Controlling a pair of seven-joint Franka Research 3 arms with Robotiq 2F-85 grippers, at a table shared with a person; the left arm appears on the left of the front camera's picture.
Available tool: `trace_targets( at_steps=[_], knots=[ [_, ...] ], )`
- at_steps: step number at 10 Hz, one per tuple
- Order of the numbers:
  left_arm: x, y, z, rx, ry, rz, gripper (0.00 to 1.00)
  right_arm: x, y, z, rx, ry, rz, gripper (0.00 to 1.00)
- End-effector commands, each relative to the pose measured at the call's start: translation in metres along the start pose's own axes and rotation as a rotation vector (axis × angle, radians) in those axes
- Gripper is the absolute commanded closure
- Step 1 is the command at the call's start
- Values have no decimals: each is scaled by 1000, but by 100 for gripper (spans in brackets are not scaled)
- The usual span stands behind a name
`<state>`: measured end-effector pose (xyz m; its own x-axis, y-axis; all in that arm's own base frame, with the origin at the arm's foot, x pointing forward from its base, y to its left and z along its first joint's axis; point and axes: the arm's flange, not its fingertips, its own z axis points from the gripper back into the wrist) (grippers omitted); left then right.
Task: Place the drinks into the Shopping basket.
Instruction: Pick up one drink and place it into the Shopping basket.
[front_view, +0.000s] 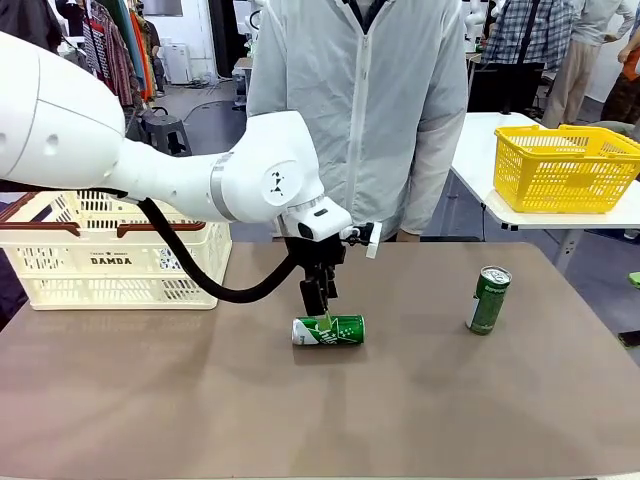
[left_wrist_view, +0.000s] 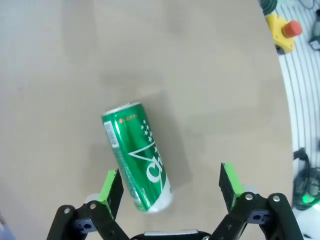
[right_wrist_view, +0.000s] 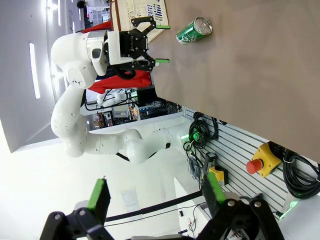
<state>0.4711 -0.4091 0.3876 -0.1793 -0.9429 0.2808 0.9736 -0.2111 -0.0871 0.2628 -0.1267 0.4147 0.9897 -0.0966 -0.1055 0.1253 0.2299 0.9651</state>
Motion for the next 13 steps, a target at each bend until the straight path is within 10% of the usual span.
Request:
trace_targets(
  at_steps=[1, 6, 13],
  knots=[
    [8, -1, 7, 17, 3, 37, 0, 2, 7, 0, 19, -9, -8, 0],
    [4, 21, -21, 117, 76, 264, 0, 2, 7, 0, 19, -9, -8, 0],
    [1, 40, -79, 92, 154, 186, 0, 2, 7, 0, 19, -9, -8, 0]
  ],
)
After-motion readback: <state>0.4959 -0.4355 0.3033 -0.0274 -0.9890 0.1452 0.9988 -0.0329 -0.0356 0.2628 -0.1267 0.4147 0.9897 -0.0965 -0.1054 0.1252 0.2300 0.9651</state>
